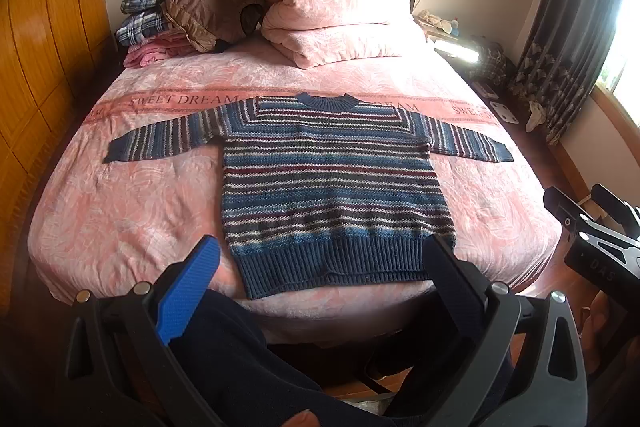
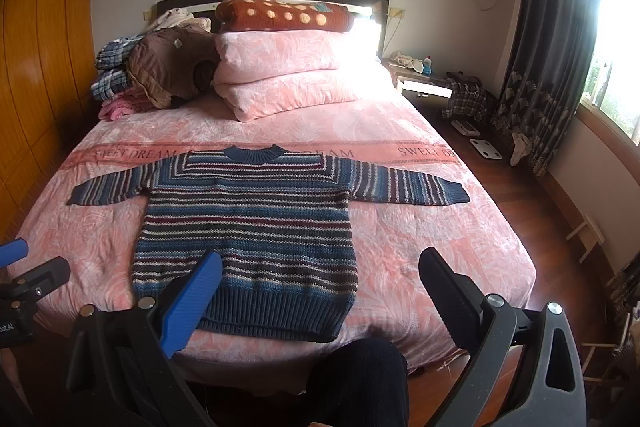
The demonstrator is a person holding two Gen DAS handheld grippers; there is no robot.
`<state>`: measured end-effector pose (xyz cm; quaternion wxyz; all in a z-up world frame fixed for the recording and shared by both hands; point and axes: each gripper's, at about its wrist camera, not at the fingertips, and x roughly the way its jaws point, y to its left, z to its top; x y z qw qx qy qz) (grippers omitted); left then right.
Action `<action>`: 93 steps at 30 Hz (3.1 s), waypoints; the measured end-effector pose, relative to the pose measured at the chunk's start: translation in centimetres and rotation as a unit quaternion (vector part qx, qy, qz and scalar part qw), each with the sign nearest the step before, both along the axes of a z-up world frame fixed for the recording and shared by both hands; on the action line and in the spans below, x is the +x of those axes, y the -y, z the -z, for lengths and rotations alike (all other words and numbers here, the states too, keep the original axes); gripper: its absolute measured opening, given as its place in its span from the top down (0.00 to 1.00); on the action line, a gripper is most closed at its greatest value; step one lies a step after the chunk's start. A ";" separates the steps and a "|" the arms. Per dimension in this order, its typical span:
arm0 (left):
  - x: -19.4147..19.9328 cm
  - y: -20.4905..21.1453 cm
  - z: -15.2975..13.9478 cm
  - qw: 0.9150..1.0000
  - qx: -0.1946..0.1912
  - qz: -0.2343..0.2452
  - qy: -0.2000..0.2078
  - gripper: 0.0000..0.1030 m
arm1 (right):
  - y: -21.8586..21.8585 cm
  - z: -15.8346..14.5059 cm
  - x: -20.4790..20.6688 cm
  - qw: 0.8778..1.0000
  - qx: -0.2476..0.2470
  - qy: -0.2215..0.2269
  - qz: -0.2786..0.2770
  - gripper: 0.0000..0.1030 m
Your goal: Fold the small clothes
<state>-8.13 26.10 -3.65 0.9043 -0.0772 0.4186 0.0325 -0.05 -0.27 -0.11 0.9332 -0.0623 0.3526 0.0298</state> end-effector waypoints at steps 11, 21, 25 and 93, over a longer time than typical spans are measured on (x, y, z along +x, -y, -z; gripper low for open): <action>-0.1 -0.1 0.0 1.000 0.001 0.000 0.000 0.02 | 0.0 0.1 0.0 1.000 -0.001 0.000 0.000 0.04; 0.1 -0.7 -0.2 1.000 0.001 -0.002 0.001 0.02 | 0.1 0.1 0.1 1.000 -0.004 0.003 -0.001 0.04; 0.1 -0.7 -0.3 1.000 0.001 -0.002 0.001 0.02 | 0.1 0.1 0.2 1.000 -0.004 0.003 -0.001 0.04; 9.0 0.5 7.6 0.987 -0.070 0.132 0.057 0.02 | 27.5 21.9 22.8 0.885 0.391 -0.217 0.134 0.52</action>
